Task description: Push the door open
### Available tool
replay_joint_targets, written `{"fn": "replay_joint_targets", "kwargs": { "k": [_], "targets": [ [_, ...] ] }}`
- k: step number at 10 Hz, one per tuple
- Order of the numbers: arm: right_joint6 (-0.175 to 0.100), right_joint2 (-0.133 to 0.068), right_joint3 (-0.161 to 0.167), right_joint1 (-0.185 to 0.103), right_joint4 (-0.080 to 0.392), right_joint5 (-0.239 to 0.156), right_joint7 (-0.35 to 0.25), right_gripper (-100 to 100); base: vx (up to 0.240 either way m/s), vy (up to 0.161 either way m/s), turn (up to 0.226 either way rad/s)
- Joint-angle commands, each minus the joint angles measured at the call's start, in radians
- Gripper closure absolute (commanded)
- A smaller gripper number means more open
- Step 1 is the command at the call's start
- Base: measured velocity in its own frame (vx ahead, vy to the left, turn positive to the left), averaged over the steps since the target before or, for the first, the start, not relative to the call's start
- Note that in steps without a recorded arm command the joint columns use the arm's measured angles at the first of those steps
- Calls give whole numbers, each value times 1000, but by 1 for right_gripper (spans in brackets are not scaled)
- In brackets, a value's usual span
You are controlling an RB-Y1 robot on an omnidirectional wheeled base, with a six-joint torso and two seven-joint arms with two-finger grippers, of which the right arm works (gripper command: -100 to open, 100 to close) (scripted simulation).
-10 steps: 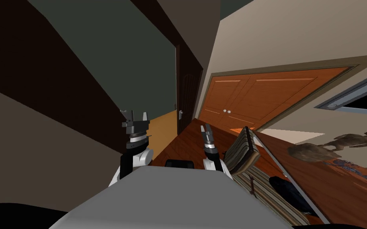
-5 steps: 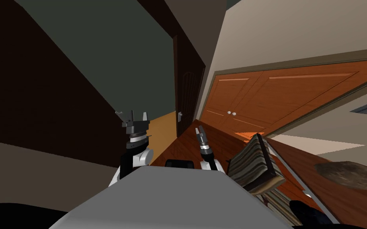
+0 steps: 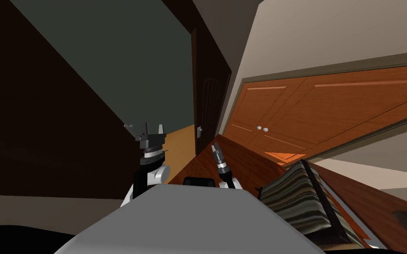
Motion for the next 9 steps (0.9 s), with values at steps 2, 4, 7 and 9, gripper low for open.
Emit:
{"fn": "replay_joint_targets", "kwargs": {
  "k": [2,4,7,9],
  "targets": [
    [16,-13,44,-1,33,39,-33,-100,180,-95,79],
    [26,-21,77,-3,62,69,-55,-100,190,-64,69],
    [39,-32,126,-5,104,113,-88,-100,184,-88,75],
    [47,-39,156,-7,130,140,-109,-100,222,-60,73]
  ]
}}
